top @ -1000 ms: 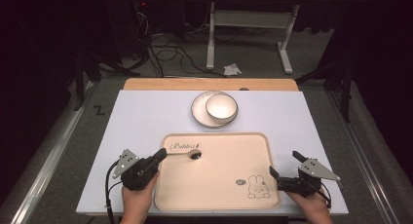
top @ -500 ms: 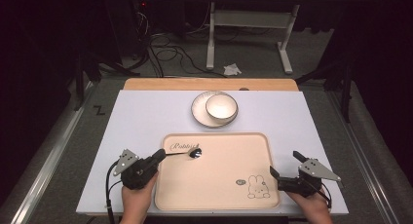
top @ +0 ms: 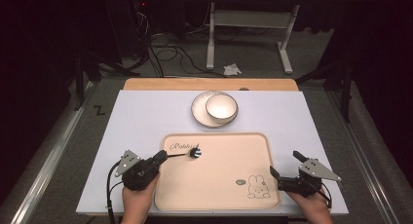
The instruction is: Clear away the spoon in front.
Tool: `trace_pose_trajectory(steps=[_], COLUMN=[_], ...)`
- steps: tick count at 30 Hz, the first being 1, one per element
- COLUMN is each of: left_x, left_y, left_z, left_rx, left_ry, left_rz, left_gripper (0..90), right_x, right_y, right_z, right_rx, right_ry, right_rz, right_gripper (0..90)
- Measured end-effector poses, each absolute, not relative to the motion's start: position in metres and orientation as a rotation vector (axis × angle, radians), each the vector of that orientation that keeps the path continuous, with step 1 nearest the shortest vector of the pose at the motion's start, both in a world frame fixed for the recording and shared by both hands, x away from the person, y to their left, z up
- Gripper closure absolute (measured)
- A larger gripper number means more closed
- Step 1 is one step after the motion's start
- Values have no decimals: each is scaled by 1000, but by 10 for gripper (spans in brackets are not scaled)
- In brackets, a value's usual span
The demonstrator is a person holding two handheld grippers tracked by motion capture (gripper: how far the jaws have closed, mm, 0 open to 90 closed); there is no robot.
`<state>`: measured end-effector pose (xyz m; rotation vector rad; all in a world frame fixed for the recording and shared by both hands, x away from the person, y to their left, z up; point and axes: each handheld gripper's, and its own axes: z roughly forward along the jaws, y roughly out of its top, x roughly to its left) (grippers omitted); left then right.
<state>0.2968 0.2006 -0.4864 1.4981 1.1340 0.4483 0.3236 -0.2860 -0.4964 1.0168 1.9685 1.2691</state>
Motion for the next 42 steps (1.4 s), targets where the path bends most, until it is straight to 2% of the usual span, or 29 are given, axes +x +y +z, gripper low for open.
trace_pose_trajectory(steps=[14,38,41,42], left_x=[281,281,280,280], left_y=[197,196,195,195], left_z=[-488,-488,-488,-488], left_rx=[1552,1543,1545,1547], left_ry=[1151,1151,1148,1144], left_rz=[446,454,445,438], left_gripper=[822,823,807,763], right_x=[323,323,323,323], right_y=[-286,-286,-286,-286], right_z=[-495,-495,-495,-495], right_rx=[1008,1005,1006,1005], right_ry=[1964,1965,1965,1963], right_rz=[1278,1278,1279,1279], right_gripper=[7,7,7,7])
